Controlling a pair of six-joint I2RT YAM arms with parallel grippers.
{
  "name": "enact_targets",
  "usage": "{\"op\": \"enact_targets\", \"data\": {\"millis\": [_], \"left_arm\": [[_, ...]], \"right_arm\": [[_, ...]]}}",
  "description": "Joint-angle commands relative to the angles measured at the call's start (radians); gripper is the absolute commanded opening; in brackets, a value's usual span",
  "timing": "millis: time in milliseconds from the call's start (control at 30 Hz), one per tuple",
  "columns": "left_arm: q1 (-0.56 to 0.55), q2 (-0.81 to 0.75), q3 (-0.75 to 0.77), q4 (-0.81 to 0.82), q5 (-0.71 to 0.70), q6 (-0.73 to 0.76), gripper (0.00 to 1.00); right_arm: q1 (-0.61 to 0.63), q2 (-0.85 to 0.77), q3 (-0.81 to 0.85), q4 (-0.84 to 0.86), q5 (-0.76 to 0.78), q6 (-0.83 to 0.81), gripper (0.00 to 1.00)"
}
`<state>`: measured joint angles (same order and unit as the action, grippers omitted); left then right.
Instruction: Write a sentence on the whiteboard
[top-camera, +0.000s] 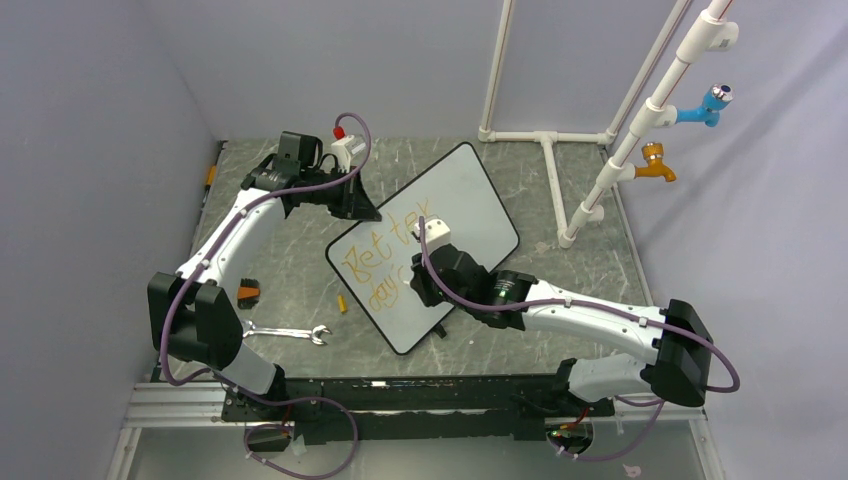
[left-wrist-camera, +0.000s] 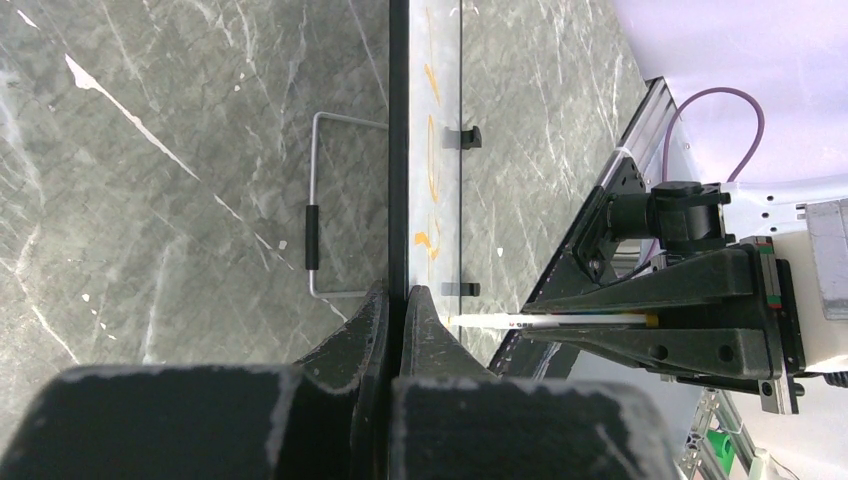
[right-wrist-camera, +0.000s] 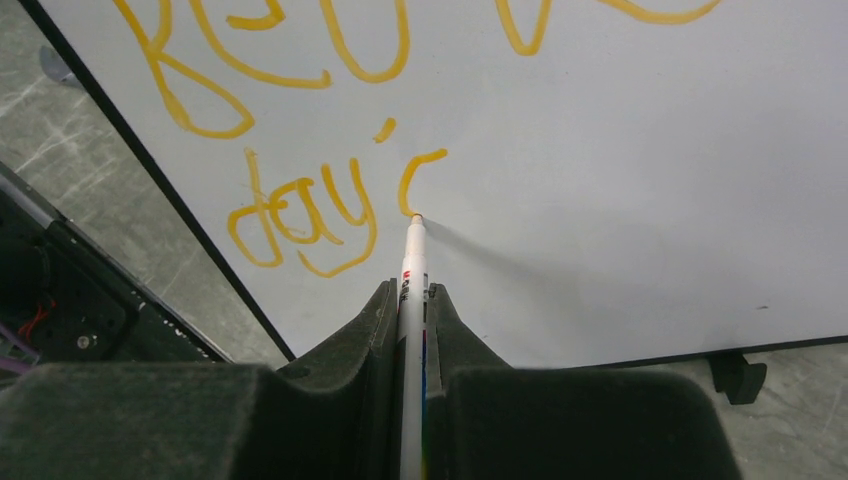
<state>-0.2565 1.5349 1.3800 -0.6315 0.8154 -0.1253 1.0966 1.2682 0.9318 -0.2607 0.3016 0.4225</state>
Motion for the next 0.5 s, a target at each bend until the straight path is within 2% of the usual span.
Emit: {"op": "enact_targets", "data": {"millis": [0, 467], "left_arm": [[-0.003, -0.055, 0.019, 0.112, 0.01, 0.026, 0.0], [-0.002, -0.056, 0.02, 0.112, 0.008, 0.026, 0.0]], "right_arm": [[-0.006, 0.012, -0.019, -0.055, 0.082, 0.011, 0.0], [-0.005, -0.018, -0.068, -0.046, 0.042, 0.009, 0.0]]}}
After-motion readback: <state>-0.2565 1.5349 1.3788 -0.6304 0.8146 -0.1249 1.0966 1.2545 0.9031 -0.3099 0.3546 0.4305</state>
